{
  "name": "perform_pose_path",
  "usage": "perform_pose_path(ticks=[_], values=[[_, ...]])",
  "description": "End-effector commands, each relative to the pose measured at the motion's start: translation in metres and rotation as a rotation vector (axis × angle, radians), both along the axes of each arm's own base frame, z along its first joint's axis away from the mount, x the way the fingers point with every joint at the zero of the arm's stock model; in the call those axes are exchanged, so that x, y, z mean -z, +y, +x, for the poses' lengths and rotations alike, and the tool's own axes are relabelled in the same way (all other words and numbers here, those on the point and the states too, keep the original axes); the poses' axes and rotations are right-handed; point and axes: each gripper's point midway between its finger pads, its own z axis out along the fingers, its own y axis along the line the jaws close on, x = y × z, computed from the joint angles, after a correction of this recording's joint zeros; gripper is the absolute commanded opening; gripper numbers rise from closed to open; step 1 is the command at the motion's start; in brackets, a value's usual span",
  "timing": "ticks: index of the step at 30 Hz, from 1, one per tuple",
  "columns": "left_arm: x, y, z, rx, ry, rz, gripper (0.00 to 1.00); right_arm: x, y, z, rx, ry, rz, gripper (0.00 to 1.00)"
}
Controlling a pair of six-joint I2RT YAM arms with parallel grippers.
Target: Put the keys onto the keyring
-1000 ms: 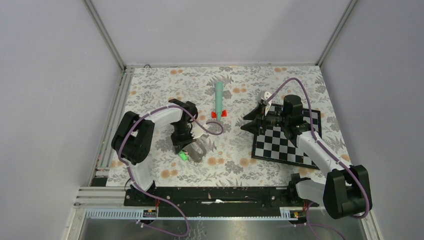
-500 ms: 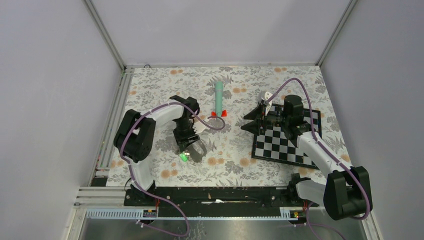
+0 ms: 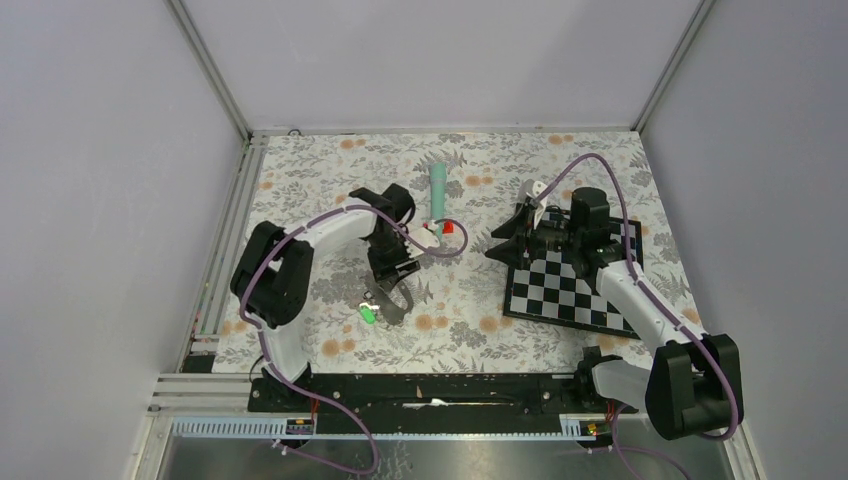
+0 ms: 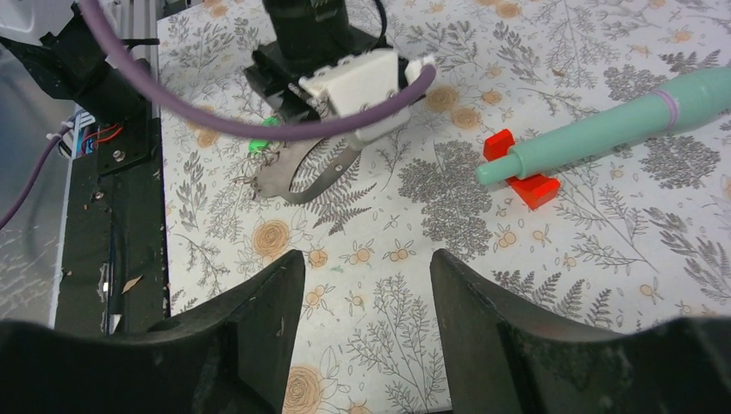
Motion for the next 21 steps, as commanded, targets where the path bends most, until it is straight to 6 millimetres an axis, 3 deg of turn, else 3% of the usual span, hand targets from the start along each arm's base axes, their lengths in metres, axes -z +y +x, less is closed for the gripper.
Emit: perform_pose_path(ticks=[1,13,18,21], values=[[0.005,-0.027,0.005,0.028,-0.07,-0.067,0.58,-0.03,-0.006,0.01,0.018,-0.066,0.003,0.63],[0.033,-0.047,0.013,0.082,-0.304,-0.021,0.58,-0.038,-0.018,0.01,0.054,-0.052,-0.03,0.63],[0.028,-0.081,0.027,0.039,-0.343,-0.116,0.59,-0.044,-0.02,0.011,0.065,-0.053,-0.022,0.64],[0.011,-0.108,0.041,-0.006,-0.358,-0.209,0.62,-0.043,-0.023,0.013,0.079,-0.054,-0.026,0.65]])
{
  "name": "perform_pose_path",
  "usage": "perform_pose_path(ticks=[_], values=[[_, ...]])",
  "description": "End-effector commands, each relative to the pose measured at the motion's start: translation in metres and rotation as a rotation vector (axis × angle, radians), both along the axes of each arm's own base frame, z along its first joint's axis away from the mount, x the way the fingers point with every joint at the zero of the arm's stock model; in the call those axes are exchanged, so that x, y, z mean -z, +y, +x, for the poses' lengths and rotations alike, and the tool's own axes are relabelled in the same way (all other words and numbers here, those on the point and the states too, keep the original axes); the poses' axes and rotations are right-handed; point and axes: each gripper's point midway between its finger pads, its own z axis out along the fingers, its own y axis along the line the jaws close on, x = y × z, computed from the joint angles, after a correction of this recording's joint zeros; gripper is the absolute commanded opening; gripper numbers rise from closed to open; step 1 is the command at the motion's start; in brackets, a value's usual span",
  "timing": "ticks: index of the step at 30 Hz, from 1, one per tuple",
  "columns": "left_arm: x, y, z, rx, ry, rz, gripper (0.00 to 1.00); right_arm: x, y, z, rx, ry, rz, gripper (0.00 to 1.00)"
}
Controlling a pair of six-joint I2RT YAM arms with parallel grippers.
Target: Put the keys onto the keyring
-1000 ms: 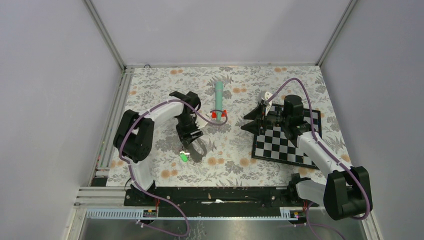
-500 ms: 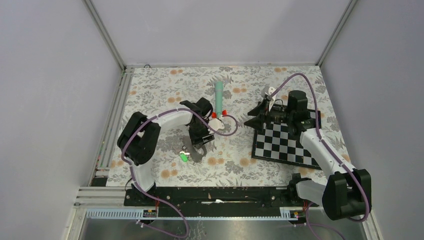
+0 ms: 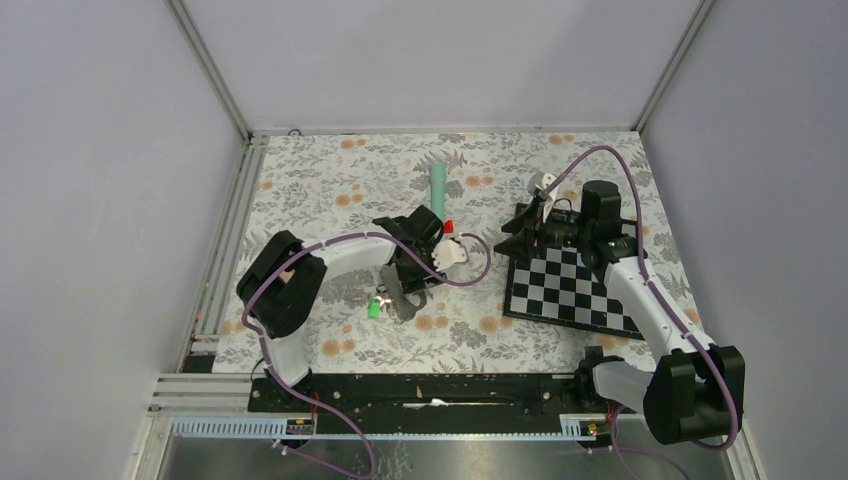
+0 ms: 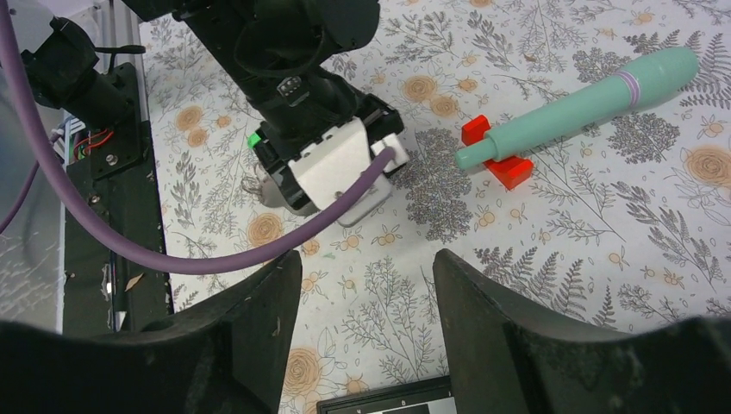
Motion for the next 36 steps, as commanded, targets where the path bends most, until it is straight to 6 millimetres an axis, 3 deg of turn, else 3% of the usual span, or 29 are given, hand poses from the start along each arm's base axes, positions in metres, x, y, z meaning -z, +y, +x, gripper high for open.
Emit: perform_pose_path(ticks=[1,6,8,10,12,16,21,30,36], values=[[-0.025,-0.052,0.038,-0.064,-0.088,-0.191,0.64,-0.027,-0.005,0.008,0.029,-0.078,0.003,0.66],[-0.066,-0.058,0.045,-0.077,-0.148,-0.305,0.72,-0.022,-0.012,0.017,0.092,-0.074,-0.025,0.78],[-0.085,-0.053,0.049,-0.104,-0.177,-0.367,0.97,-0.021,-0.015,0.024,0.13,-0.071,-0.041,0.83],[-0.108,-0.042,0.056,-0.146,-0.2,-0.437,0.99,-0.022,-0.019,0.032,0.173,-0.066,-0.057,0.88],[-0.13,-0.024,0.069,-0.213,-0.232,-0.503,0.99,-0.024,-0.025,0.04,0.222,-0.066,-0.078,0.99],[-0.173,0.019,0.097,-0.351,-0.354,-0.604,0.99,-0.032,-0.036,0.053,0.315,-0.07,-0.112,1.0],[-0.231,0.091,0.126,-0.601,-0.58,-0.753,0.99,-0.046,-0.054,0.072,0.501,-0.039,-0.105,1.0],[-0.273,0.179,0.129,-0.949,-0.8,-0.914,0.99,-0.057,-0.076,0.073,0.681,-0.076,-0.078,1.0],[-0.289,0.196,0.106,-0.923,-0.846,-0.893,0.99,-0.076,-0.095,0.077,0.789,-0.146,-0.089,1.0]])
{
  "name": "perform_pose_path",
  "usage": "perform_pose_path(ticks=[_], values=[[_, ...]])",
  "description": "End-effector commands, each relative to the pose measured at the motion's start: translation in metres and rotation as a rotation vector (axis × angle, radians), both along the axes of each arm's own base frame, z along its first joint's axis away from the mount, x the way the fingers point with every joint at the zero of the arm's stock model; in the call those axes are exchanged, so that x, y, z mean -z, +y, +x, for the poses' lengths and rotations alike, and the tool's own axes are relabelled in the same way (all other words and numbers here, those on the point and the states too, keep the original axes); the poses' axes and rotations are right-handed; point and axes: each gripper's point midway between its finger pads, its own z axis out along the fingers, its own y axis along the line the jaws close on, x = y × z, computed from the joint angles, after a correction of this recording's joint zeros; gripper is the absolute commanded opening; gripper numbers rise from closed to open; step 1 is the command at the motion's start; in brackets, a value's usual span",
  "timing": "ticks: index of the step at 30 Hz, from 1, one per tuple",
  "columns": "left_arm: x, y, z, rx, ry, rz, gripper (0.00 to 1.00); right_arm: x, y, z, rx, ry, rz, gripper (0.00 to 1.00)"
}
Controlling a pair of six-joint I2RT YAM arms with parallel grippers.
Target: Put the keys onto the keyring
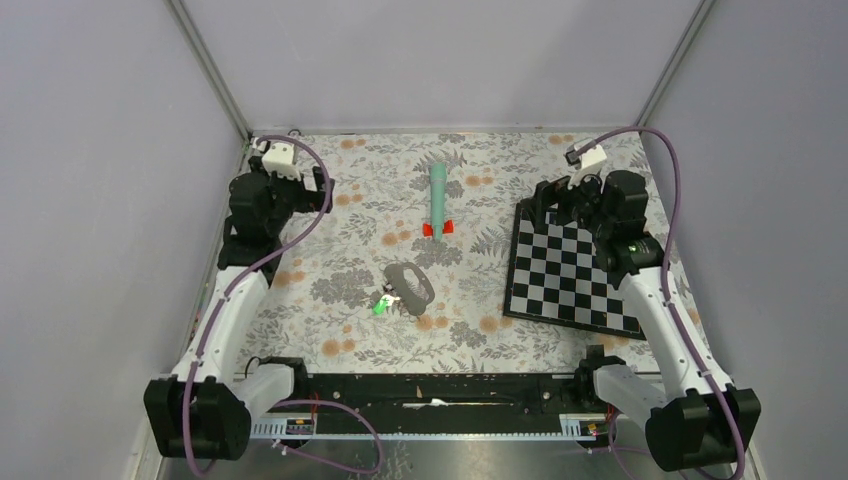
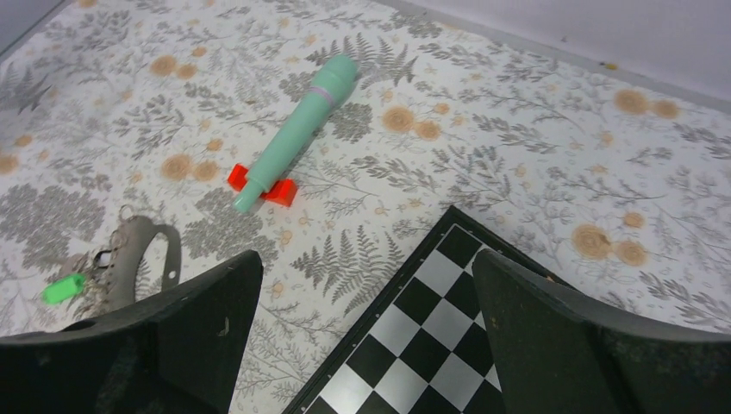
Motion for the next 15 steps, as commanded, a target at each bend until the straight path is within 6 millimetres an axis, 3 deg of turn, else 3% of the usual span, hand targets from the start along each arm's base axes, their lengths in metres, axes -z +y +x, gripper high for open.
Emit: perform_pose_path(ticks=[1,8,13,15], values=[[-0.042,0.01,-0.014,-0.031,-0.117,-0.005,0.99,-0.028,-0.019,0.008,0.112,-0.104,-0.014,1.0],[-0.053,-0.003,-0.034,0.054,-0.105,-0.004,0.99,-0.031,-0.023,-0.002,0.11,-0.144,-0.045,1.0],[-0.03,-0.015,-0.036,0.112,-0.052,-0.136,0.99,-0.029,-0.026,-0.004,0.119,-0.149,-0.05,1.0],[-0.029,-0.006,-0.033,0.065,-0.042,-0.119,0.99,-0.028,-0.026,-0.003,0.12,-0.14,-0.043,1.0]])
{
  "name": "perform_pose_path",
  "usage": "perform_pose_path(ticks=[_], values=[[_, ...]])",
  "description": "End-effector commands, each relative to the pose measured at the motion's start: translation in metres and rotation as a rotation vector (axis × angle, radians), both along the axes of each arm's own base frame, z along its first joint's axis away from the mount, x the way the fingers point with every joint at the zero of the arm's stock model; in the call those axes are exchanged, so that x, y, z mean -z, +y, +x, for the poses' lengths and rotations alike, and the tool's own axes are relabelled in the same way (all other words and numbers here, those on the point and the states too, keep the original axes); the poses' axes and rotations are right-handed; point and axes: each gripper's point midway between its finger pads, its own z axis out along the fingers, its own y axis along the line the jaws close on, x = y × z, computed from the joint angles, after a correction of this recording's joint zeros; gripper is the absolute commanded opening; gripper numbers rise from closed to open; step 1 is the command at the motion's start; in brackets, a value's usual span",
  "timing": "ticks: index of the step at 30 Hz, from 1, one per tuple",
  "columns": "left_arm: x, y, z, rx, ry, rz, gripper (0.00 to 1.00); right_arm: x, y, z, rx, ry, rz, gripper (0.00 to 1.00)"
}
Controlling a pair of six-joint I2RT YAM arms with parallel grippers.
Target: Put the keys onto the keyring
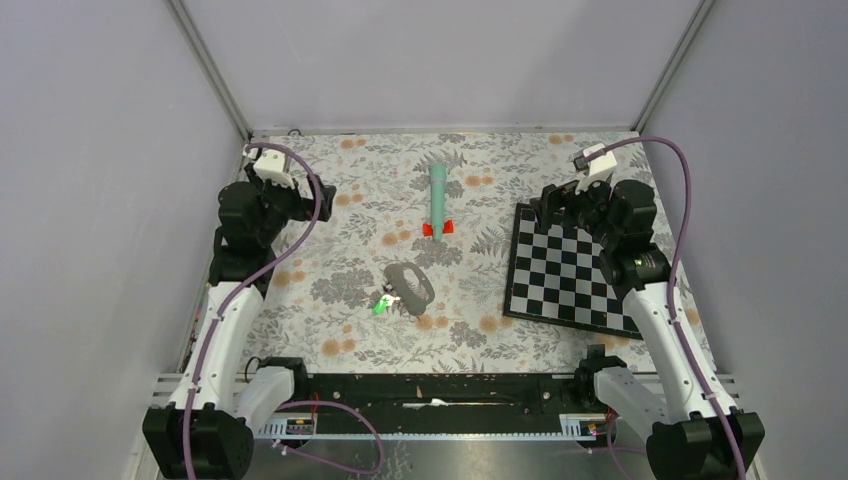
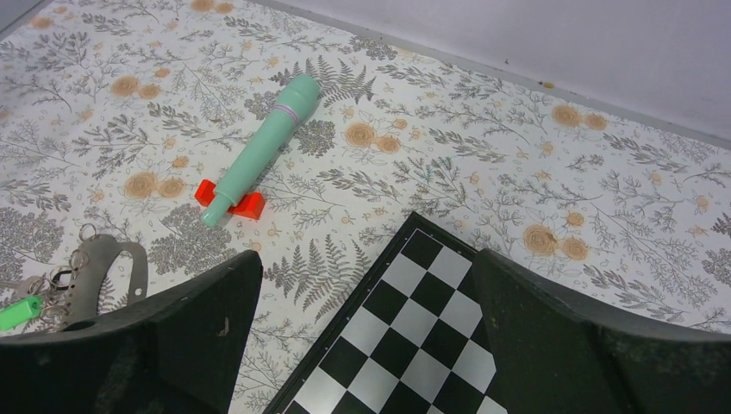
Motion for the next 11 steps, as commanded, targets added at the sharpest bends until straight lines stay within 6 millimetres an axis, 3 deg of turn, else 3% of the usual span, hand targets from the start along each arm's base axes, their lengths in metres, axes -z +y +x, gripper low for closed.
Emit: perform_pose_path(ticks=[1,5,11], values=[[-0.001,0.001,-0.001,0.0,0.008,-0.048,0.99,-0.008,-0.005,0.004,0.017,-0.042,-0.004,1.0],[0.005,-0.011,-0.009,0.07,0.033,-0.064,0.99,-0.004,0.0,0.003,-0.011,-0.03,0.003,1.0],[0.006,-0.013,-0.01,0.079,0.042,-0.065,0.99,-0.003,0.0,0.002,-0.015,-0.03,0.01,1.0]])
